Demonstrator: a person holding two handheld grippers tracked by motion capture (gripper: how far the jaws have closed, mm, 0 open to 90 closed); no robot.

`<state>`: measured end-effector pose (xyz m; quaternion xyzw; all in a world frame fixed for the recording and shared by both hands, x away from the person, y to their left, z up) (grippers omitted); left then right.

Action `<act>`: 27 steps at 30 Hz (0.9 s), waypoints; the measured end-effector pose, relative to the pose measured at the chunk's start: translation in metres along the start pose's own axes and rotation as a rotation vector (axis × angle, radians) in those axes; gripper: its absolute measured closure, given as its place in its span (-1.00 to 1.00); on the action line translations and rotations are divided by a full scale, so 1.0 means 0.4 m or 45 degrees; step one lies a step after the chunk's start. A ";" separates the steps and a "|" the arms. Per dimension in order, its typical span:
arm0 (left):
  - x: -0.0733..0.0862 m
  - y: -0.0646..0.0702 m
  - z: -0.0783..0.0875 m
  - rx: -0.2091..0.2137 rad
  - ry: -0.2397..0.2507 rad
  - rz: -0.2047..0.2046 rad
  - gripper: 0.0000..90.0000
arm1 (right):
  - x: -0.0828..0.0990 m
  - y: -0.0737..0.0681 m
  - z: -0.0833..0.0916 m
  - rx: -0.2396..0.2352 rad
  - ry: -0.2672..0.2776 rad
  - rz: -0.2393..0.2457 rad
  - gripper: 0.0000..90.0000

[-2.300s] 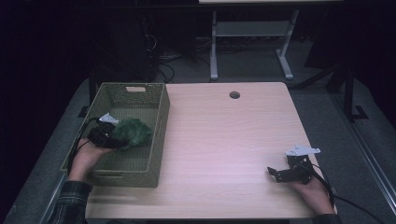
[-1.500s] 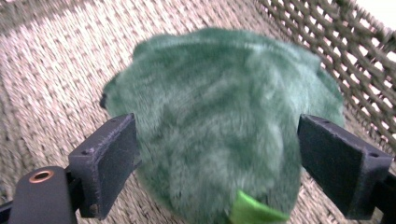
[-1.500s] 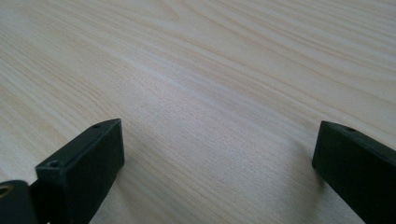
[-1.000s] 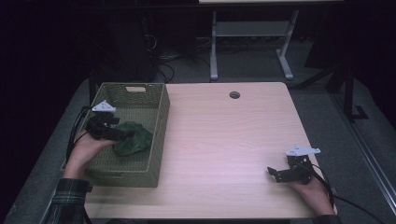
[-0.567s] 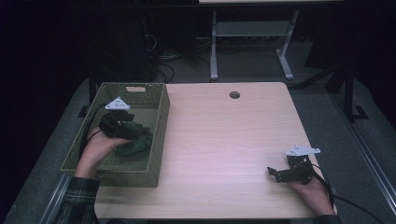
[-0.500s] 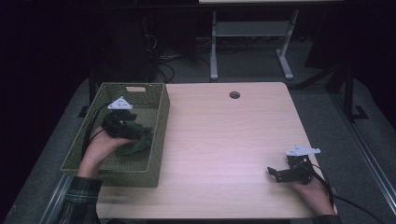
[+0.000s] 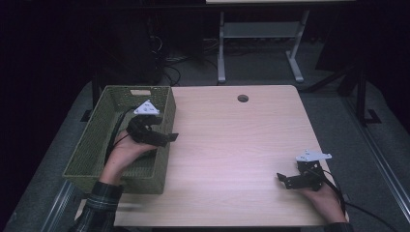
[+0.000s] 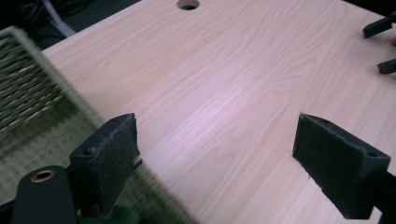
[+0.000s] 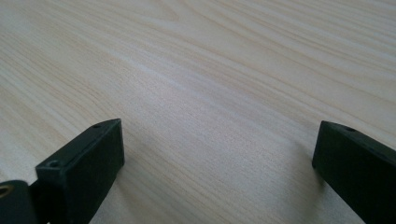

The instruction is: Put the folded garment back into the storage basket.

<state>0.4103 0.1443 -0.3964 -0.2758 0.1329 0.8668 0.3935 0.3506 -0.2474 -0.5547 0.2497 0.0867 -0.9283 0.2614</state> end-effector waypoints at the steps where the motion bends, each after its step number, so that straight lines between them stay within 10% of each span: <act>1: -0.008 0.011 -0.007 0.009 0.008 -0.007 -0.70 | 0.000 0.000 0.000 0.000 0.000 0.000 -0.96; 27: -0.090 0.223 -0.180 0.092 0.011 -0.122 -0.70 | 0.000 0.000 0.000 0.000 0.001 -0.002 -0.96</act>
Point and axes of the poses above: each handheld gripper's, and its own axes: z roughly backward along the jaws, x roughly out of its underside, y roughly to its right, the point moved 10 cm from there along -z, roughly forward along the jaws, and after that the axes turned 14 degrees about -y, right-handed, at the moved point
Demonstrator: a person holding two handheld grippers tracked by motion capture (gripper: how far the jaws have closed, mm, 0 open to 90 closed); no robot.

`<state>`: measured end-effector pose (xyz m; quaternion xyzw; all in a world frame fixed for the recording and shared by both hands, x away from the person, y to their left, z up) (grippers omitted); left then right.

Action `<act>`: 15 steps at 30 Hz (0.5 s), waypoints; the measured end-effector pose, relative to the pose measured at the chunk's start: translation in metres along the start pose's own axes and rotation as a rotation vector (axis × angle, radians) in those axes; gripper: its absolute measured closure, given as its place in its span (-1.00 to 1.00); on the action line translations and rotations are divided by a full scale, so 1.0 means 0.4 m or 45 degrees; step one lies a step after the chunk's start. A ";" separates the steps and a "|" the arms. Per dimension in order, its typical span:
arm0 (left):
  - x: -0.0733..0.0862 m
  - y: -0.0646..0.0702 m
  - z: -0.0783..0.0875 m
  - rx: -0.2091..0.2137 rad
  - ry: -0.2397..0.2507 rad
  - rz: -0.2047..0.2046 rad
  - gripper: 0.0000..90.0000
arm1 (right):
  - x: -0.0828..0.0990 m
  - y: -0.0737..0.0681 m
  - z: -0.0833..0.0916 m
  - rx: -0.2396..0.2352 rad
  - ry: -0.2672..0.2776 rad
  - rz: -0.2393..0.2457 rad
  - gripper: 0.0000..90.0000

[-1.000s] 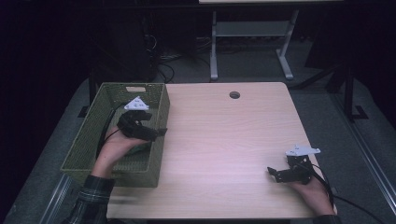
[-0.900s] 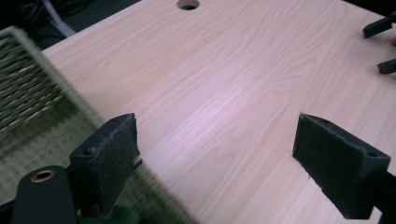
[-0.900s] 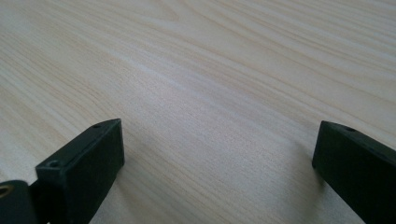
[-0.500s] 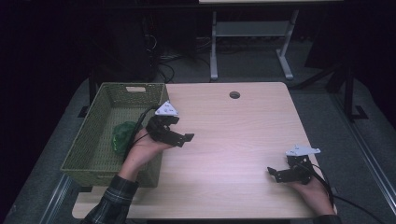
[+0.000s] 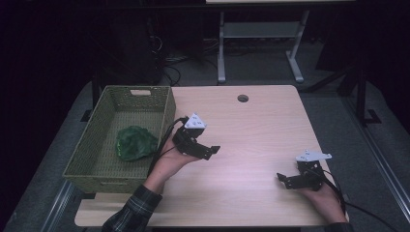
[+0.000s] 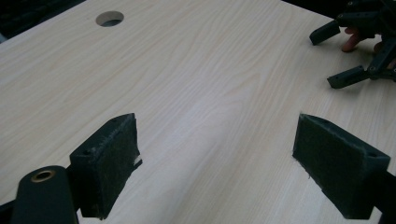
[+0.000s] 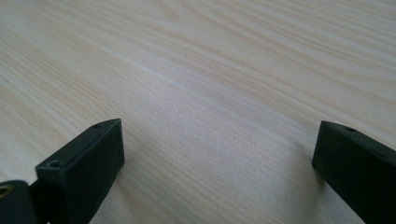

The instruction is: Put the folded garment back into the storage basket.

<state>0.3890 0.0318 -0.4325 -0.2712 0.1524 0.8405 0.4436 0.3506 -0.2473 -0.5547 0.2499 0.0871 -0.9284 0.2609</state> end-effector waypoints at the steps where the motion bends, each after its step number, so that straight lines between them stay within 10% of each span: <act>1: 0.000 0.004 -0.006 0.000 0.002 -0.003 -0.70 | 0.000 0.000 0.000 0.000 0.000 0.000 -0.96; 15: 0.039 0.060 -0.120 0.006 -0.052 -0.062 -0.70 | 0.000 0.000 0.000 0.000 -0.001 0.001 -0.96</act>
Point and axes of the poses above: each handheld gripper's, and its own axes: z roughly backward along the jaws, x roughly out of its underside, y roughly to its right, the point moved 10 cm from there along -z, roughly forward along the jaws, and after that the axes turned 14 degrees about -y, right-handed, at the moved point
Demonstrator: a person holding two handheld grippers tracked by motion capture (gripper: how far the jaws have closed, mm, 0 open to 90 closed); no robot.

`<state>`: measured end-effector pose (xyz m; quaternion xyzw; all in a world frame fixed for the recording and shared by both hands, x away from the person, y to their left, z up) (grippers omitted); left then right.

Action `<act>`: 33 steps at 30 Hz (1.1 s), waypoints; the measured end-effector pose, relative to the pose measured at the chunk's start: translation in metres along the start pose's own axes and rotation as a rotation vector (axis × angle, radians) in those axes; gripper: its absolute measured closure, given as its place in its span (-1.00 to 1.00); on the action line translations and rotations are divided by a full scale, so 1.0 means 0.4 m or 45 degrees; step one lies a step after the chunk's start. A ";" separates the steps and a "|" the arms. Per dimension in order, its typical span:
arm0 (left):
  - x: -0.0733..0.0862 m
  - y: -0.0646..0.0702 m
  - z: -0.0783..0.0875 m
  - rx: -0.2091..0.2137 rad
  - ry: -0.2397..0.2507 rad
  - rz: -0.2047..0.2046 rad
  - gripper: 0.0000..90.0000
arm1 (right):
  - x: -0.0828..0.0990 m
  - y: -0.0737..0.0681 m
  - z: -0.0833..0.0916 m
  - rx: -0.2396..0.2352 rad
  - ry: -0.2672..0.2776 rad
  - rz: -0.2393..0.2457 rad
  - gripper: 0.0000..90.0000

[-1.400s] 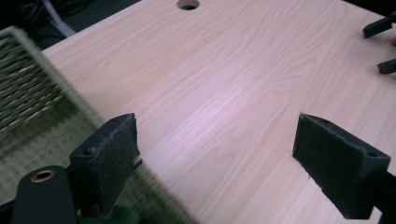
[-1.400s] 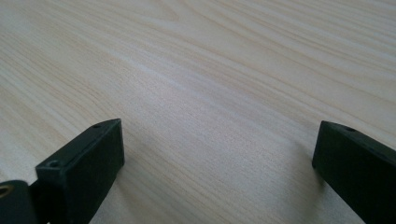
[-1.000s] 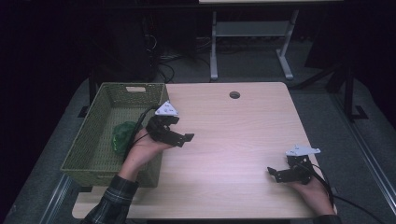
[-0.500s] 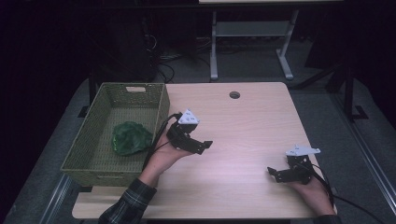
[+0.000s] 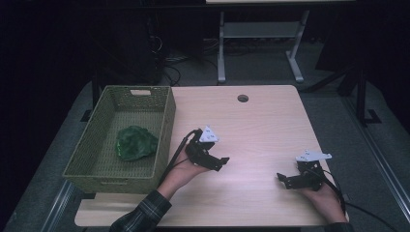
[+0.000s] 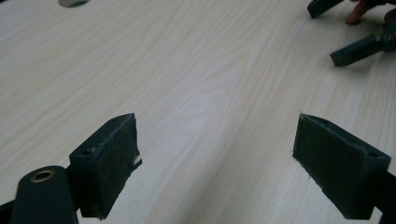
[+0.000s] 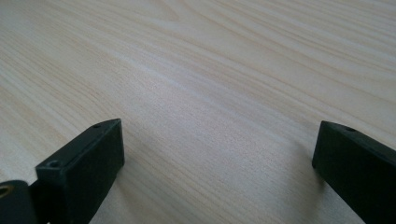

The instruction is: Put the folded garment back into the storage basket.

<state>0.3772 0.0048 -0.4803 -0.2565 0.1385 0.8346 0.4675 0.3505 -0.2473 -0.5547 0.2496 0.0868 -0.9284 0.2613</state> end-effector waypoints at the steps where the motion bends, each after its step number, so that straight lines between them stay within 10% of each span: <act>1: 0.005 0.004 -0.010 -0.001 -0.008 -0.004 -0.70 | 0.000 0.000 0.000 0.000 0.000 0.000 -0.96; 20: 0.087 0.003 -0.137 -0.048 -0.059 -0.012 -0.71 | 0.000 0.000 0.000 0.000 0.000 0.000 -0.96; 33: 0.091 0.013 -0.145 0.006 -0.041 0.009 -0.72 | 0.000 -0.001 0.000 -0.001 0.000 0.003 -0.96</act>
Point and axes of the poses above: each handheld gripper's, and its own axes: z roughly backward along the jaws, x roughly out of its underside, y roughly to its right, the point moved 10 cm from there along -z, roughly forward along the jaws, and after that the axes turned 14 degrees about -y, right-handed, at the moved point
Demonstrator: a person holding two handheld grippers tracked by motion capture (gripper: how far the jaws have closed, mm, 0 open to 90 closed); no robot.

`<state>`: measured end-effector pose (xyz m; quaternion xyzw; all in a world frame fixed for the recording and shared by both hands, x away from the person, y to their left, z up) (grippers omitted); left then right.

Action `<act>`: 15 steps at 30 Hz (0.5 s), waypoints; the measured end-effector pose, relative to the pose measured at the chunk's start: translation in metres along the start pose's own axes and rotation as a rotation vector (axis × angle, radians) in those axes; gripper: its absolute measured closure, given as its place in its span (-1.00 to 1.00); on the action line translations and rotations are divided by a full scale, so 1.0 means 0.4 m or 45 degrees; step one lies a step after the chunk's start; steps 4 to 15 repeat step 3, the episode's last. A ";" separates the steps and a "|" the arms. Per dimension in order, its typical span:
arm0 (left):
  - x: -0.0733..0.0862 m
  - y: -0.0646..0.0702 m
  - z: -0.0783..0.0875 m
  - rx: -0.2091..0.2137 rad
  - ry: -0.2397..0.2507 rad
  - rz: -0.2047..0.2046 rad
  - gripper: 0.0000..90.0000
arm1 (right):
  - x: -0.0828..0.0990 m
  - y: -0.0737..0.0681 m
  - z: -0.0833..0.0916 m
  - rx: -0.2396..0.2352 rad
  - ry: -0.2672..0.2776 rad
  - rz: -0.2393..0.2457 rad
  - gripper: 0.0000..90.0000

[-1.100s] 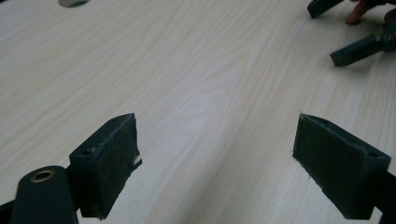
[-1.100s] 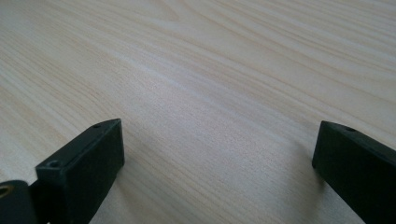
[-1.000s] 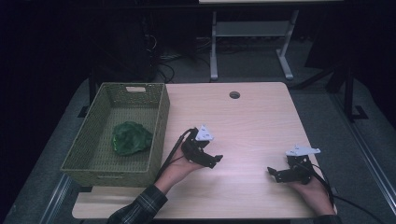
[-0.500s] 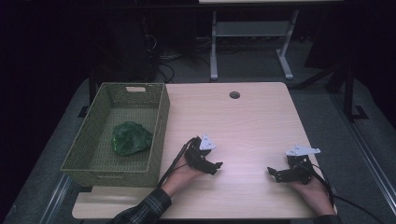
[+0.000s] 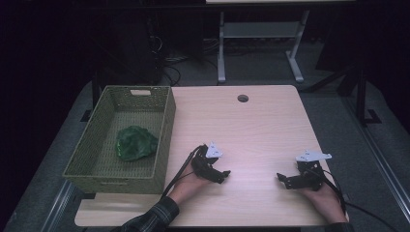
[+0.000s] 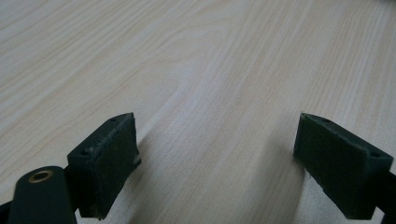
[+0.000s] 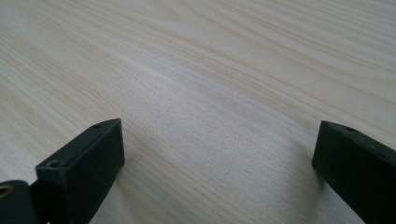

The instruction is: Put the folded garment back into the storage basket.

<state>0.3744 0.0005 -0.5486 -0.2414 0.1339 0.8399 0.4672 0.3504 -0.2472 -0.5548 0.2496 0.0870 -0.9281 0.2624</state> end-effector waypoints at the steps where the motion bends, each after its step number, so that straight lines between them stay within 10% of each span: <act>1: 0.000 0.000 0.000 0.000 0.000 0.001 -0.72 | 0.000 0.000 0.000 0.000 0.000 0.000 -0.96; 15: 0.000 0.000 0.000 0.000 0.001 0.001 -0.72 | 0.000 0.000 0.000 0.000 0.000 0.000 -0.96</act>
Point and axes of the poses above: each handheld gripper's, and its own axes: z roughly backward along the jaws, x roughly out of its underside, y roughly to its right, the point moved 10 cm from there along -z, roughly forward along the jaws, and after that the axes turned 14 degrees about -y, right-handed, at the moved point
